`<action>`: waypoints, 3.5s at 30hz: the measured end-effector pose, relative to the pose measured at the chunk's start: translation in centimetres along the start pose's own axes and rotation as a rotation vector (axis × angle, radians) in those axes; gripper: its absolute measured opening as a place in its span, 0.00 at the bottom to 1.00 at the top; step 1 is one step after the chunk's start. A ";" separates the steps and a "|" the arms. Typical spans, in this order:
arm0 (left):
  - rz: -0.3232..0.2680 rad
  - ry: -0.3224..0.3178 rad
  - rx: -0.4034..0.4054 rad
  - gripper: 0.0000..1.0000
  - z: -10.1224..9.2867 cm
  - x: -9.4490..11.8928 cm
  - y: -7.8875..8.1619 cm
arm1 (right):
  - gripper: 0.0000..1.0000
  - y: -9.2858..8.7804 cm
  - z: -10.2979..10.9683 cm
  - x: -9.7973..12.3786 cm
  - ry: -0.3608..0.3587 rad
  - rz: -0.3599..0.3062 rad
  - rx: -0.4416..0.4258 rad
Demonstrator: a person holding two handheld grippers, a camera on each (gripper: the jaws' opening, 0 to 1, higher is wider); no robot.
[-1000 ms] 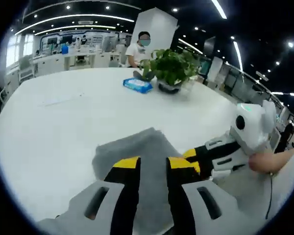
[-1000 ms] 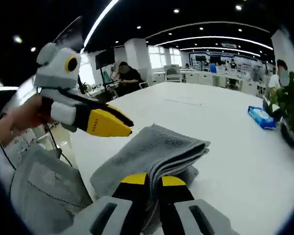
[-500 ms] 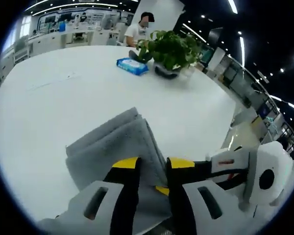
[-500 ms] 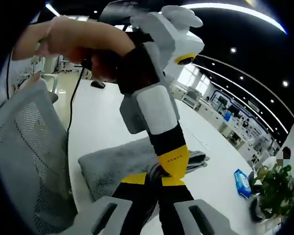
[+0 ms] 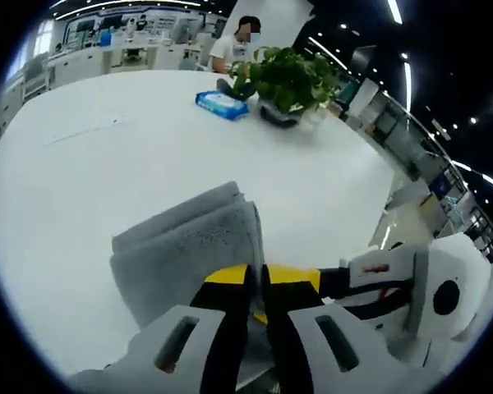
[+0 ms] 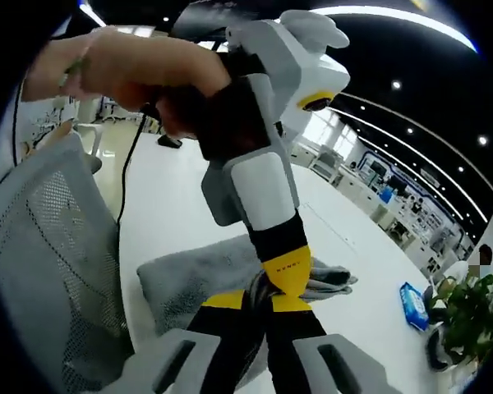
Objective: Open the folded towel by lifting each exposed corner and separating the folded layers until the towel lies flat within the target outline without major curled edges
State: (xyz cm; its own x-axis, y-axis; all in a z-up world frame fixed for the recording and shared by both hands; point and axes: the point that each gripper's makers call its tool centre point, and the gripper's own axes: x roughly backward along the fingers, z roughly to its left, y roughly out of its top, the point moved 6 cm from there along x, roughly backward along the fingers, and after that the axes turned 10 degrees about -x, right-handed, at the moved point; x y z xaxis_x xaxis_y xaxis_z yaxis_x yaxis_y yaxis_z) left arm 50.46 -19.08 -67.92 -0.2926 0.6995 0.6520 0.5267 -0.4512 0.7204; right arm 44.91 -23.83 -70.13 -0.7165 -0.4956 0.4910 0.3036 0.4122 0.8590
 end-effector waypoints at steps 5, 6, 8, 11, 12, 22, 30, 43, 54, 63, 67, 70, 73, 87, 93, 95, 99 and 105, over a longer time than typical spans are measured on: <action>0.010 0.040 -0.033 0.04 0.8 0.8 -0.3 | 0.12 1.1 -0.5 1.4 0.112 -0.133 -0.275; 0.011 0.044 -0.034 0.04 1.0 1.0 -0.3 | 0.12 1.1 -0.8 1.9 0.128 -0.150 -0.325; 0.010 0.052 -0.029 0.04 1.6 1.7 -0.4 | 0.09 1.1 -2.3 3.3 0.120 -0.208 -0.401; 0.004 0.064 -0.011 0.03 2.4 2.8 -0.5 | 0.03 -0.7 -5.1 4.1 -0.004 -0.116 -0.416; 0.003 0.072 -0.006 0.03 2.7 3.2 -0.5 | 0.01 -1.6 -5.9 3.8 -0.040 -0.058 -0.345; -0.028 0.114 0.017 0.04 3.8 5.3 -0.7 | 0.00 -4.0 -2.6 -3.2 0.082 0.153 -0.299; -0.029 0.124 0.031 0.04 3.9 5.7 -1.0 | 0.00 -5.9 -0.4 -6.3 0.140 0.251 -0.219; -0.039 0.148 0.053 0.04 5.1 7.1 -1.5 | 0.00 -6.9 -2.5 -4.5 0.082 0.306 -0.263; -0.029 0.159 0.057 0.04 5.1 7.5 -2.2 | 0.00 -9.6 -6.1 -0.9 -0.027 0.352 -0.320; -0.007 0.166 0.054 0.04 5.4 6.8 -3.1 | 0.00 -10.8 -7.6 0.6 -0.097 0.339 -0.477; 0.011 0.189 0.060 0.04 6.4 7.0 -4.1 | 0.00 -10.7 -7.4 0.5 -0.104 0.342 -0.454; 0.040 0.214 0.070 0.04 7.3 7.3 -5.2 | 0.00 -10.7 -7.5 0.5 -0.106 0.340 -0.457; 0.071 0.240 0.085 0.04 8.4 7.5 -6.7 | 0.00 -10.7 -7.5 0.5 -0.106 0.336 -0.467; 0.136 0.280 0.190 0.04 11.5 6.0 -11.6 | 0.00 -10.7 -7.5 0.4 -0.107 0.326 -0.454; 0.197 0.296 0.196 0.05 12.2 5.0 -12.9 | 0.00 -10.8 -7.5 0.4 -0.106 0.325 -0.452; 0.228 0.309 0.156 0.05 12.2 4.6 -13.3 | 0.00 -10.7 -7.5 0.4 -0.107 0.326 -0.447; 0.248 0.323 0.123 0.05 12.3 4.1 -13.3 | 0.00 -10.7 -7.4 0.4 -0.111 0.327 -0.436; 0.248 0.326 0.093 0.05 12.3 4.2 -13.4 | 0.00 -10.8 -7.4 0.4 -0.112 0.327 -0.422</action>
State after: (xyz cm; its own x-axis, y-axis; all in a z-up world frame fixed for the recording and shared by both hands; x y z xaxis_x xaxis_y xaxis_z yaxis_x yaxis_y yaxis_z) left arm 51.95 -3.30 -77.79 -0.3772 0.3574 0.8544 0.6781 -0.5217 0.5176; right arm 46.04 -34.13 -78.13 -0.5980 -0.2992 0.7435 0.7308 0.1774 0.6591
